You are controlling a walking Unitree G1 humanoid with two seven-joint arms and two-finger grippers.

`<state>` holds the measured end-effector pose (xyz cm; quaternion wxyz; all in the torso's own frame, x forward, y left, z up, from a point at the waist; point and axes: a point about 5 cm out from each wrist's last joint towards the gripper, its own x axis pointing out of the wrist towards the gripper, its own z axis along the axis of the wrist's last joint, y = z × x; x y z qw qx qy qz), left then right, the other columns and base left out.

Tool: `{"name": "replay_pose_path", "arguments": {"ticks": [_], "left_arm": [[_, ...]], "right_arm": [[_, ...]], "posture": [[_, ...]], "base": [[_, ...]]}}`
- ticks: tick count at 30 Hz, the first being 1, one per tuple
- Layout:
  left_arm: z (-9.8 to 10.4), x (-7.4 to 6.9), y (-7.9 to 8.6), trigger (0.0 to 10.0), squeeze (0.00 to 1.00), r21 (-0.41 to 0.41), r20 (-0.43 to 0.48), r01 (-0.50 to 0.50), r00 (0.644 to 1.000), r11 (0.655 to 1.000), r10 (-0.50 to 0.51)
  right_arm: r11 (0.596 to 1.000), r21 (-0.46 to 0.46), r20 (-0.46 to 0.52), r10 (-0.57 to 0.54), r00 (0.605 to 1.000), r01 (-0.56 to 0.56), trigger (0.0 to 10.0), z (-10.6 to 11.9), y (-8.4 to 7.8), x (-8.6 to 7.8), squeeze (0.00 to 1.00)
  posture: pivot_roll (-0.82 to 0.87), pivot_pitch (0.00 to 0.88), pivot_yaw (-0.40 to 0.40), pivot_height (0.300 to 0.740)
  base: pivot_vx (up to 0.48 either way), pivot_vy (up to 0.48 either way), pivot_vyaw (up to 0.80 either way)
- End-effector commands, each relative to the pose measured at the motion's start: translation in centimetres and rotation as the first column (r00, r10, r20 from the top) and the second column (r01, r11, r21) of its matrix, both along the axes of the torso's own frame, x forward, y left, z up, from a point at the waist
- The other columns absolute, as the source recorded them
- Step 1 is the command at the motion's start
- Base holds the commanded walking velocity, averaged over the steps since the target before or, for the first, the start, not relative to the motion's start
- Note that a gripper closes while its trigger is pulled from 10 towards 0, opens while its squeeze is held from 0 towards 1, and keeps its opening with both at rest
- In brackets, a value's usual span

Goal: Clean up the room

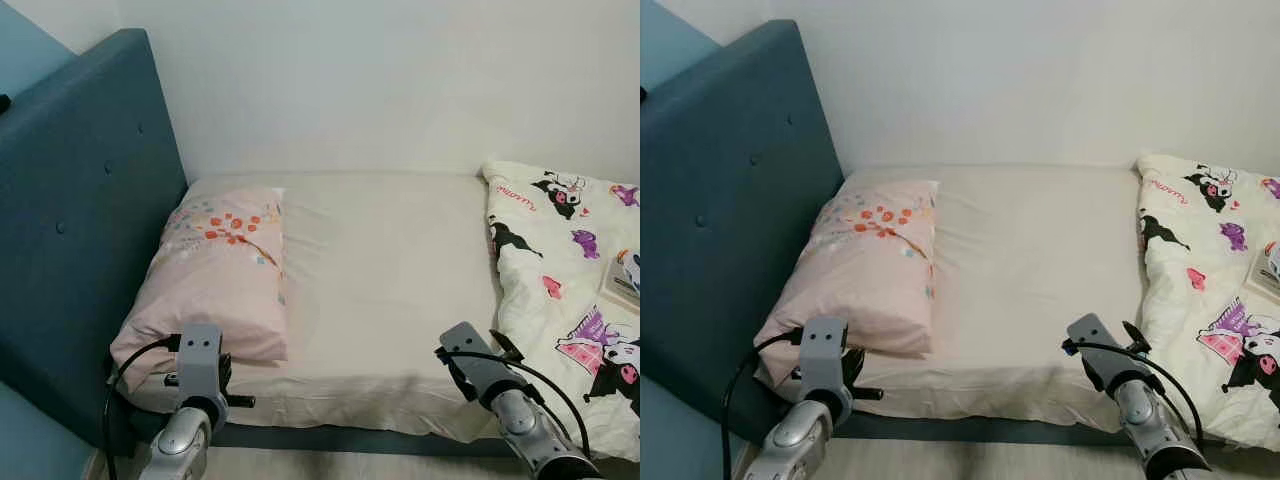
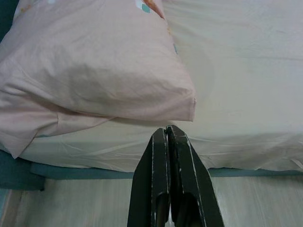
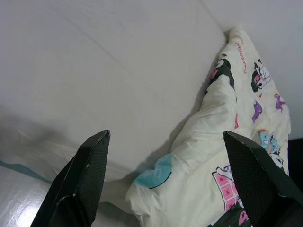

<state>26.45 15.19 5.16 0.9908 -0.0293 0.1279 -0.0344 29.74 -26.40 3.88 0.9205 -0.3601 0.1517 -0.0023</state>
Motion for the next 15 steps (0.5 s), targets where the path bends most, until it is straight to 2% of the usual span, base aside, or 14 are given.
{"name": "replay_pose_path", "arguments": {"ticks": [1, 15], "left_arm": [[-0.13, -0.16, 0.1, 10.0, 0.0, -0.001, -0.013, -0.008, 1.0, 1.0, 0.008], [-0.17, -0.18, 0.04, 10.0, 0.0, -0.001, -0.013, -0.005, 1.0, 1.0, 0.005]], "right_arm": [[1.0, 0.006, -0.019, -0.007, 1.0, 0.008, 10.0, -0.35, 0.04, -0.16, 0.0], [1.0, 0.006, -0.018, -0.007, 1.0, 0.007, 10.0, -0.36, 0.03, -0.19, 0.0]], "posture": [[0.01, 0.134, 0.003, 0.74], [0.01, 0.138, 0.005, 0.74]], "base": [[0.0, 0.0, 0.0], [0.0, 0.0, 0.0]]}}
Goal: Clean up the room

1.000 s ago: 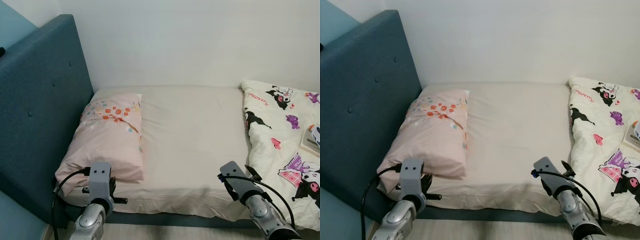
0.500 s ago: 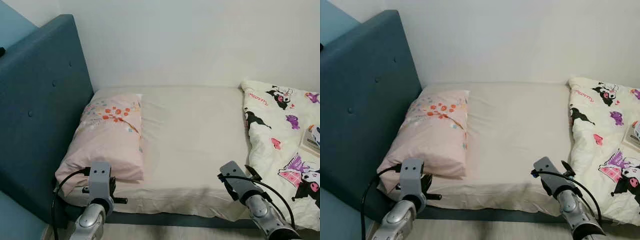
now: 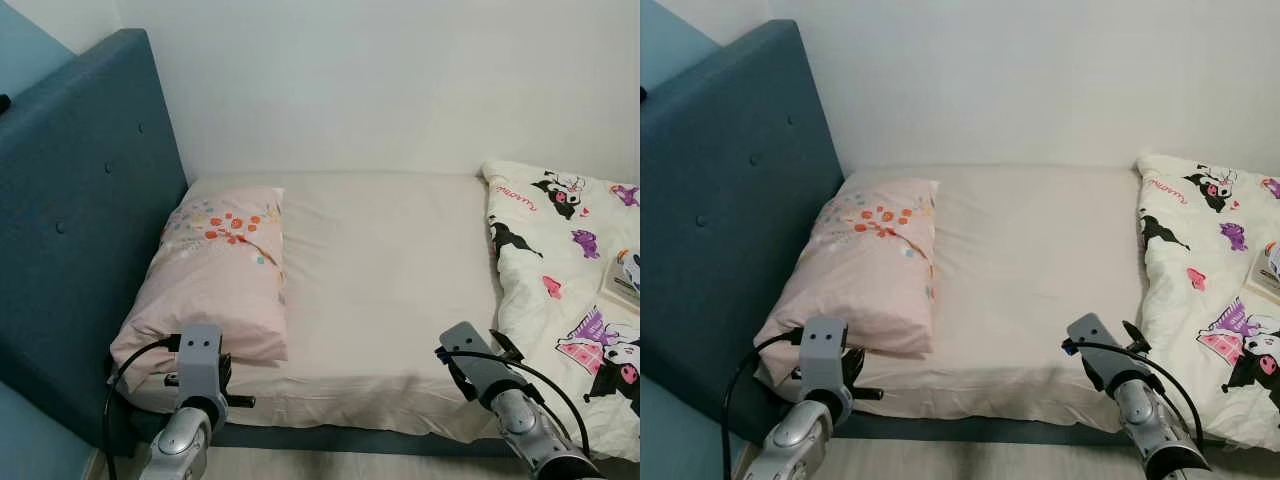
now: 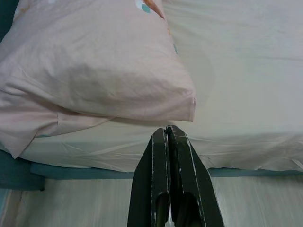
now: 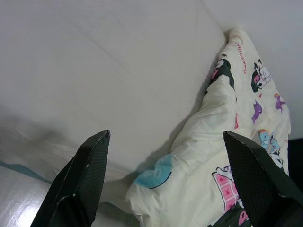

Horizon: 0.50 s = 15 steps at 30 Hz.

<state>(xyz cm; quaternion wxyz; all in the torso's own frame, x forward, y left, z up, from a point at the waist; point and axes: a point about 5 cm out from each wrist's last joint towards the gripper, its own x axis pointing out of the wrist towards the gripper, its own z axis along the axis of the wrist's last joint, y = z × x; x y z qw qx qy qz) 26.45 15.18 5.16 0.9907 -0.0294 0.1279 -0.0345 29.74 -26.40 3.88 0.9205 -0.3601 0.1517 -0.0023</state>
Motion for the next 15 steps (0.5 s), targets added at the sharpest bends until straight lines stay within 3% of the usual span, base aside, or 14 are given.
{"name": "replay_pose_path", "arguments": {"ticks": [1, 15], "left_arm": [[-0.17, -0.18, 0.02, 10.0, 0.0, -0.002, -0.013, -0.006, 1.0, 1.0, 0.006], [-0.06, -0.07, 0.08, 10.0, 0.0, 0.001, -0.01, -0.008, 1.0, 1.0, 0.008]], "right_arm": [[1.0, 0.006, -0.018, -0.007, 1.0, 0.007, 10.0, -0.36, 0.0, -0.21, 0.0], [1.0, 0.005, -0.018, -0.009, 1.0, 0.009, 10.0, -0.3, -0.21, -0.26, 0.0]], "posture": [[0.01, 0.138, 0.004, 0.74], [0.01, 0.15, 0.005, 0.74]], "base": [[0.0, 0.0, 0.0], [0.0, 0.0, 0.0]]}}
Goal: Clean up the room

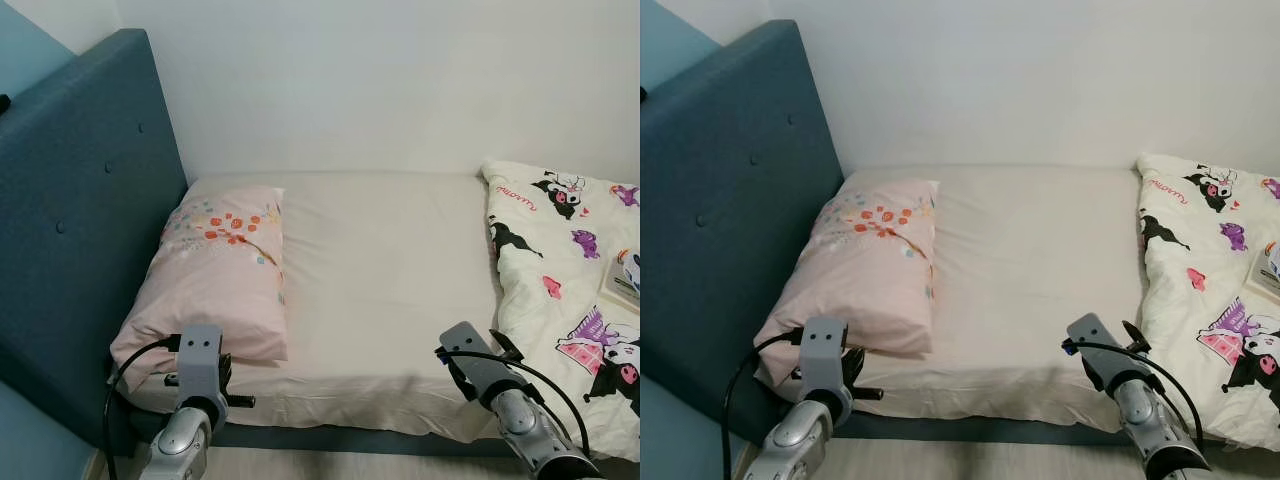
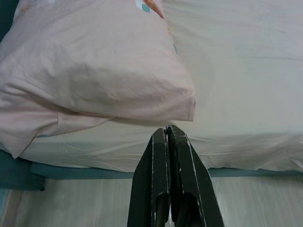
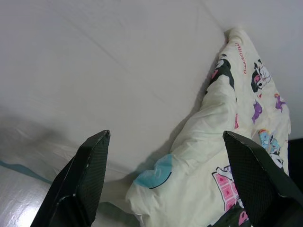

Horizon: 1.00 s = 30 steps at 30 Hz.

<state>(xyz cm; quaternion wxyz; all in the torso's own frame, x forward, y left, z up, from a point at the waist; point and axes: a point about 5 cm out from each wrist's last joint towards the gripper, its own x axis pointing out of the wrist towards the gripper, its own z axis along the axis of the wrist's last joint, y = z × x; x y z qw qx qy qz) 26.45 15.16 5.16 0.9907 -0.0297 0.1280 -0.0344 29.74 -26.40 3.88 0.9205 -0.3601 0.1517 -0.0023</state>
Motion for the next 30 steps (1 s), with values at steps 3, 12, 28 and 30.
{"name": "replay_pose_path", "arguments": {"ticks": [3, 12, 28, 30], "left_arm": [[-0.05, -0.09, 0.14, 10.0, 0.0, 0.003, -0.01, -0.009, 1.0, 1.0, 0.009], [-0.26, -0.16, 0.08, 10.0, 0.0, 0.008, -0.012, -0.001, 1.0, 1.0, 0.001], [-0.2, 0.56, -0.04, 10.0, 0.0, 0.012, -0.001, 0.011, 1.0, 1.0, -0.011], [-0.36, 0.39, -0.27, 10.0, 0.0, 0.009, -0.004, 0.012, 1.0, 1.0, -0.012]], "right_arm": [[1.0, 0.005, -0.018, -0.008, 1.0, 0.009, 10.0, -0.3, -0.23, -0.28, 0.0], [1.0, 0.005, -0.021, -0.01, 1.0, 0.01, 10.0, -0.52, -0.27, -0.52, 0.0], [1.0, 0.004, -0.027, -0.015, 1.0, 0.015, 10.0, -0.62, -0.58, -0.73, 0.0], [1.0, 0.004, -0.028, -0.016, 0.999, 0.016, 10.0, -0.6, -0.61, -0.72, 0.0]], "posture": [[0.01, 0.15, 0.004, 0.74], [0.01, 0.131, -0.002, 0.74], [-0.01, 0.094, 0.004, 0.74], [-0.01, 0.094, 0.004, 0.74]], "base": [[0.0, 0.0, 0.0], [0.0, 0.0, 0.0], [0.0, 0.0, 0.0], [0.0, 0.0, 0.0]]}}
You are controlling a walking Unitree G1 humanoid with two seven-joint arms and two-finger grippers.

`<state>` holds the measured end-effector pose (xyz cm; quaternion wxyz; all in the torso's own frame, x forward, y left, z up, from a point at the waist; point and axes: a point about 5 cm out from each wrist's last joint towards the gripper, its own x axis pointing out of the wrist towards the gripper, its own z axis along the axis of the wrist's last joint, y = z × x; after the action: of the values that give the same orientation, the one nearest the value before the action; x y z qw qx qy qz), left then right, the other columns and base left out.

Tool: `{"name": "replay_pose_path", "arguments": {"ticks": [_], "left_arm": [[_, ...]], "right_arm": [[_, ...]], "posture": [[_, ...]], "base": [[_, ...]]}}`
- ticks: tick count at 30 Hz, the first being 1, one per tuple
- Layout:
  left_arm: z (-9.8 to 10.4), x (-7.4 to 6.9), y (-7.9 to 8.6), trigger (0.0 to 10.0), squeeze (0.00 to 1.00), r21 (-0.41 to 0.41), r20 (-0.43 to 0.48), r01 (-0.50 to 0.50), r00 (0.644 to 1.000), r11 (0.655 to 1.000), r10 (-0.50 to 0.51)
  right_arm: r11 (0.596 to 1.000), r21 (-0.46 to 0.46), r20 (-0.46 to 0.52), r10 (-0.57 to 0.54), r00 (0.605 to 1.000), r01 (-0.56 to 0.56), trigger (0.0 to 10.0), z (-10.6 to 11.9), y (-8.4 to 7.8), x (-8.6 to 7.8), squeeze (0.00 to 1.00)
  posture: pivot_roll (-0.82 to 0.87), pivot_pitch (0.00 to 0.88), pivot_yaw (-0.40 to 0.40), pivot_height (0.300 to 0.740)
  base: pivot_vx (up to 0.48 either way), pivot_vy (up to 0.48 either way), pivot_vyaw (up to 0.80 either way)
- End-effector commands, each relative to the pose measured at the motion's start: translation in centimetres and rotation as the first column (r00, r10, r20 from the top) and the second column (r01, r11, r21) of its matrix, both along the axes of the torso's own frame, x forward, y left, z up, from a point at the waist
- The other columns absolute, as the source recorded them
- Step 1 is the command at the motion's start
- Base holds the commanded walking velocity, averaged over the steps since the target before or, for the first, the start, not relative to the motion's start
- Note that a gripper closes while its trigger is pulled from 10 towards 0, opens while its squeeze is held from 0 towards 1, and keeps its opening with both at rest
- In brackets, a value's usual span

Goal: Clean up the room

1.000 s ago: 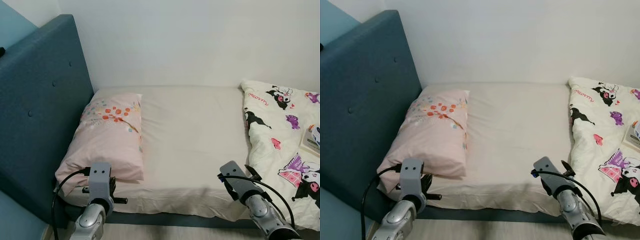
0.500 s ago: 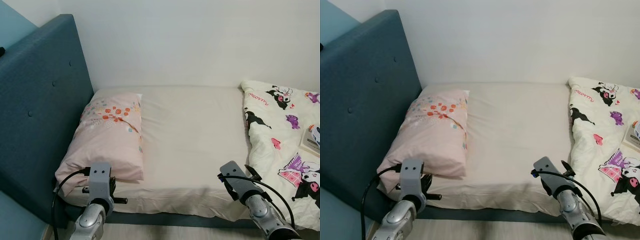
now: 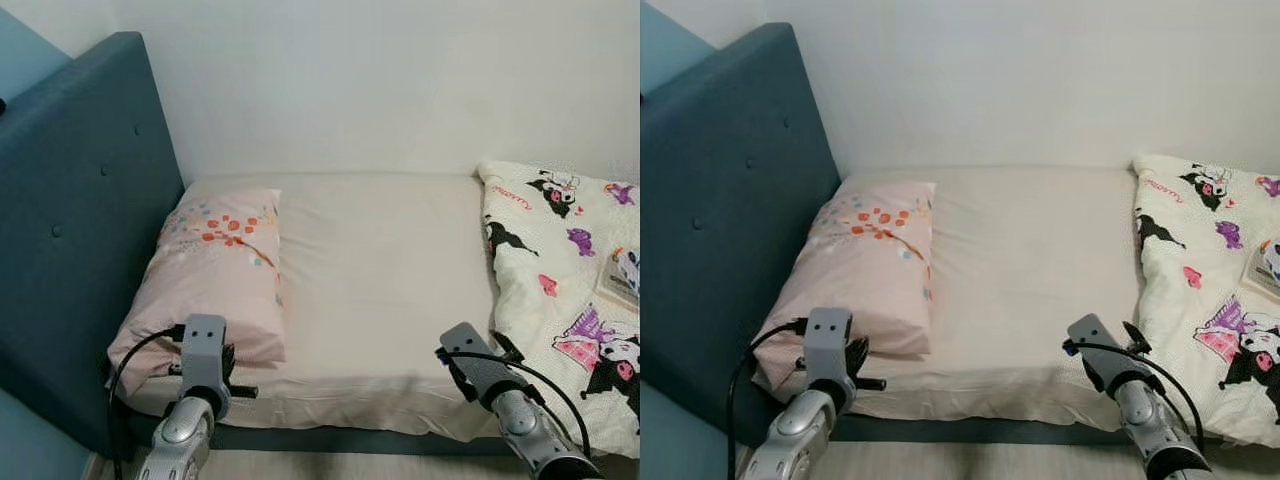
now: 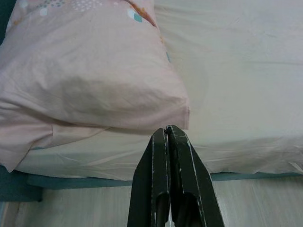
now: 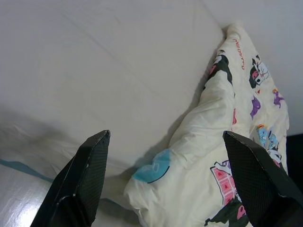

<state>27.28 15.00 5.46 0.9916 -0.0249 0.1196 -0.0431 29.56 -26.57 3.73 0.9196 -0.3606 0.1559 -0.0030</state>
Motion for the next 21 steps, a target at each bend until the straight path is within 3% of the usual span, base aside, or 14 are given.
{"name": "replay_pose_path", "arguments": {"ticks": [1, 21], "left_arm": [[-0.66, -0.45, -0.1, 10.0, 0.0, 0.002, -0.022, -0.006, 1.0, 1.0, 0.006], [-0.88, -0.64, -0.16, 10.0, 0.0, -0.006, -0.026, -0.009, 1.0, 1.0, 0.009]], "right_arm": [[1.0, 0.005, -0.02, -0.012, 1.0, 0.012, 10.0, -0.45, -0.44, -0.55, 0.0], [1.0, 0.005, -0.018, -0.011, 1.0, 0.011, 10.0, -0.36, -0.57, -0.54, 0.0]], "posture": [[-0.01, 0.094, 0.004, 0.74], [-0.01, 0.108, -0.002, 0.74]], "base": [[0.0, 0.0, 0.0], [0.0, 0.0, 0.0]]}}
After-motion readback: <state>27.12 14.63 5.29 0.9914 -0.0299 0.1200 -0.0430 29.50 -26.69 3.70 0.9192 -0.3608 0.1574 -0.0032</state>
